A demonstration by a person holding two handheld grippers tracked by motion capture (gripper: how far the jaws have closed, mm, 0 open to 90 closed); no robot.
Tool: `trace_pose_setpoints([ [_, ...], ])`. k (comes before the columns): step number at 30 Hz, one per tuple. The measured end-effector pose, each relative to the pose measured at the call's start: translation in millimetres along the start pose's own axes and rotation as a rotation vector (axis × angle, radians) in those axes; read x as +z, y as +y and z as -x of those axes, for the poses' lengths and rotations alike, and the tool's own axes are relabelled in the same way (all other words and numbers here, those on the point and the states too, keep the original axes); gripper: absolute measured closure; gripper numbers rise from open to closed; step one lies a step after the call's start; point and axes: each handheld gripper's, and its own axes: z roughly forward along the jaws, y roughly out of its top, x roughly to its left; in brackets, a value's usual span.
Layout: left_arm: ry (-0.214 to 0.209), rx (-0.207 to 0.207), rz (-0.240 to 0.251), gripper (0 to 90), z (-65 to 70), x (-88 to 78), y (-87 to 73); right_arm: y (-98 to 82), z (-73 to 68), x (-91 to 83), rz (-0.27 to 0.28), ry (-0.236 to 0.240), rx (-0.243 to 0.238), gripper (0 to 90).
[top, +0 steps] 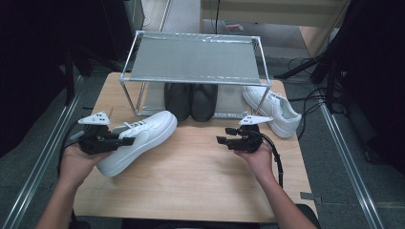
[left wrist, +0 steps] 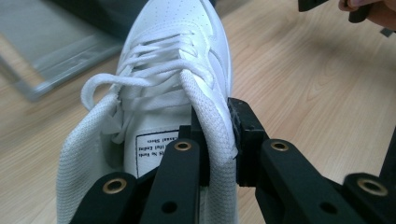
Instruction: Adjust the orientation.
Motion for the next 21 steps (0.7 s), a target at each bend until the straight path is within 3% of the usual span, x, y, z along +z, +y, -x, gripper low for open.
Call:
trace_pose_setpoints([
  [8,-0.059,0.057,-0.047,82.2,15.1,36.2,16.4,-7.0,-1.8,-7.2,0.008,-0.013,0.007,41.9],
  [15,-0.131,0.127,-0.101,82.1,37.7,73.7,32.2,-12.4,-4.2,-13.8,0.009,-0.027,0.016,42.1],
  [21,-0.206,0.13,-0.14,81.9,57.0,98.5,35.4,-16.0,-6.8,-17.7,0.013,-0.028,0.02,42.1],
])
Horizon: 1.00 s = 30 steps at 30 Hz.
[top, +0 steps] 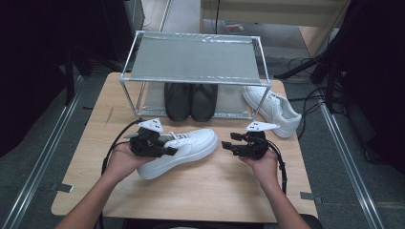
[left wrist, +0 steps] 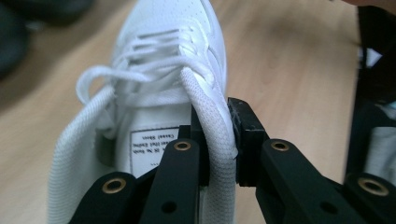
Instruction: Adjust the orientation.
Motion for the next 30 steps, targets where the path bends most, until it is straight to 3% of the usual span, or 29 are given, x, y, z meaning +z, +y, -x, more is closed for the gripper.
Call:
trace_pose_setpoints([
  [6,-0.041,0.016,-0.043,79.3,3.1,16.5,-4.3,-2.5,-4.5,1.7,-0.007,0.005,0.003,43.3],
  [11,-0.054,0.013,-0.03,74.8,-2.7,11.2,-8.9,-4.7,-10.0,5.6,-0.025,0.0,-0.01,44.0],
  [15,-0.035,0.033,-0.025,71.5,-1.5,4.8,-7.9,-4.3,-12.6,6.3,-0.025,-0.003,-0.023,44.6],
  [20,-0.033,0.043,0.03,70.1,-5.1,-15.1,-5.5,-5.0,-16.5,6.4,-0.027,-0.001,0.001,47.5],
  [23,-0.015,0.04,0.045,71.9,-8.6,-27.0,-5.8,-5.7,-20.4,7.9,-0.03,0.011,-0.007,49.1],
  [24,0.019,0.045,0.042,75.2,-10.2,-31.0,-6.4,-5.7,-21.9,8.3,-0.033,0.013,-0.009,49.8],
  [27,0.067,0.03,0.023,80.8,-18.6,-39.4,-9.6,-6.1,-26.0,9.8,-0.042,0.021,-0.013,52.1],
  [30,0.076,-0.012,0.025,88.1,-34.1,-47.8,-16.7,-6.2,-31.0,10.4,-0.04,0.039,-0.006,56.3],
])
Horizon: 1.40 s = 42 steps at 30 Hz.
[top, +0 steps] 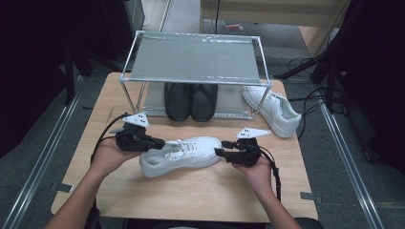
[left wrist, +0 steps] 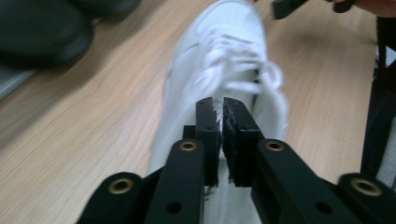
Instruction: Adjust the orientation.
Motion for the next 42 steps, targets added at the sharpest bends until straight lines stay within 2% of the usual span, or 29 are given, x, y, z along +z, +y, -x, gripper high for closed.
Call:
trace_pose_setpoints([
  [4,0.029,-0.048,0.002,90.0,-18.4,-6.6,-7.9,-0.1,-7.5,1.1,0.004,0.023,0.003,64.9],
  [8,0.054,-0.084,0.007,90.0,-33.8,-5.5,-15.5,-1.1,-18.6,3.7,-0.01,0.035,-0.007,79.3],
  [10,0.063,-0.089,0.014,90.0,-41.6,-0.9,-19.0,-3.0,-25.9,8.0,-0.028,0.037,-0.009,83.2],
  [12,0.051,-0.096,0.006,90.0,-44.9,3.4,-20.4,-5.3,-31.3,12.5,-0.043,0.053,-0.011,85.7],
  [13,0.065,-0.086,-0.028,90.0,-46.7,13.1,-21.8,-6.1,-34.4,14.9,-0.048,0.053,-0.016,86.6],
  [15,0.06,-0.075,-0.059,90.0,-47.3,22.9,-22.9,-6.5,-39.1,20.1,-0.053,0.05,-0.023,86.7],
  [16,0.044,-0.075,-0.076,90.0,-47.5,27.7,-23.2,-6.0,-40.1,22.8,-0.055,0.049,-0.025,86.7],
  [19,0.028,-0.069,-0.098,90.0,-44.1,36.7,-24.5,-5.1,-38.5,28.3,-0.057,0.036,-0.02,90.0],
  [21,0.037,-0.071,-0.098,90.0,-42.4,36.7,-24.3,-4.7,-35.5,28.6,-0.059,0.05,0.003,90.0],
  [22,0.028,-0.075,-0.097,90.0,-42.1,36.8,-24.9,-4.7,-35.0,28.7,-0.058,0.05,0.009,90.0],
  [26,0.007,-0.102,-0.085,90.0,-42.5,36.1,-28.2,-3.9,-34.9,29.2,-0.058,0.037,0.001,90.0],
  [29,0.01,-0.1,-0.08,90.0,-37.7,35.2,-31.2,-2.9,-34.0,30.1,-0.054,0.023,0.003,90.0],
  [33,-0.007,-0.104,-0.081,90.0,-31.6,33.2,-36.7,-0.4,-30.7,31.6,-0.054,0.015,0.012,90.0],
  [38,-0.047,-0.124,-0.06,90.0,-24.7,31.5,-43.3,3.8,-27.7,35.0,-0.055,0.006,0.011,90.0],
  [42,-0.038,-0.117,-0.053,90.0,-14.6,30.3,-44.6,8.0,-25.0,39.3,-0.056,-0.002,0.014,90.0],
])
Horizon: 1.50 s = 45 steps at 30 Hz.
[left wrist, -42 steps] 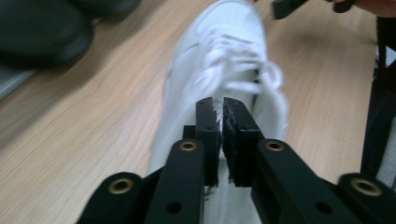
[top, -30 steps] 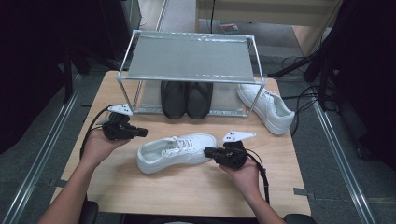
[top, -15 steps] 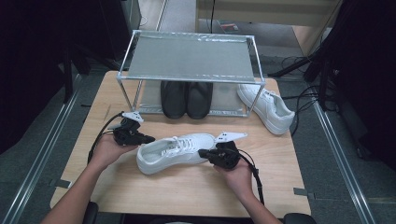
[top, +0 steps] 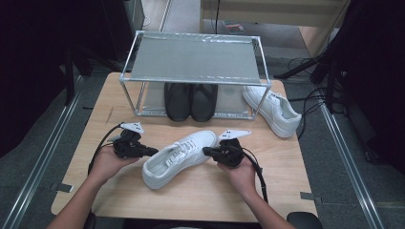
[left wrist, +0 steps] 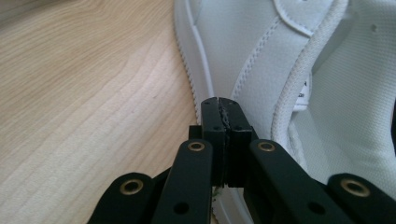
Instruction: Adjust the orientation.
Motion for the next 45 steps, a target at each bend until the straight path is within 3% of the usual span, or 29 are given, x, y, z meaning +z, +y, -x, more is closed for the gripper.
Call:
trace_pose_setpoints([
  [15,0.007,-0.008,0.016,90.0,34.1,0.5,-14.1,17.0,6.7,16.1,-0.011,-0.006,-0.002,90.0],
  [31,-0.001,-0.001,0.031,90.0,59.5,4.1,-19.4,32.5,4.0,36.5,-0.013,-0.008,-0.026,90.0],
  [36,-0.011,-0.004,0.043,89.7,58.8,4.2,-19.4,34.2,4.8,38.3,-0.013,-0.001,-0.032,90.0],
  [40,-0.004,-0.007,0.08,86.5,56.2,-2.5,-20.5,34.7,7.0,35.8,-0.017,0.015,-0.025,88.8],
  [44,0.023,-0.012,0.111,81.8,52.4,-9.2,-21.4,35.2,9.1,29.1,-0.003,0.025,-0.029,80.9],
  [45,0.013,-0.023,0.121,80.4,50.1,-11.0,-21.6,34.8,10.3,26.9,0.0,0.032,-0.021,77.8],
])
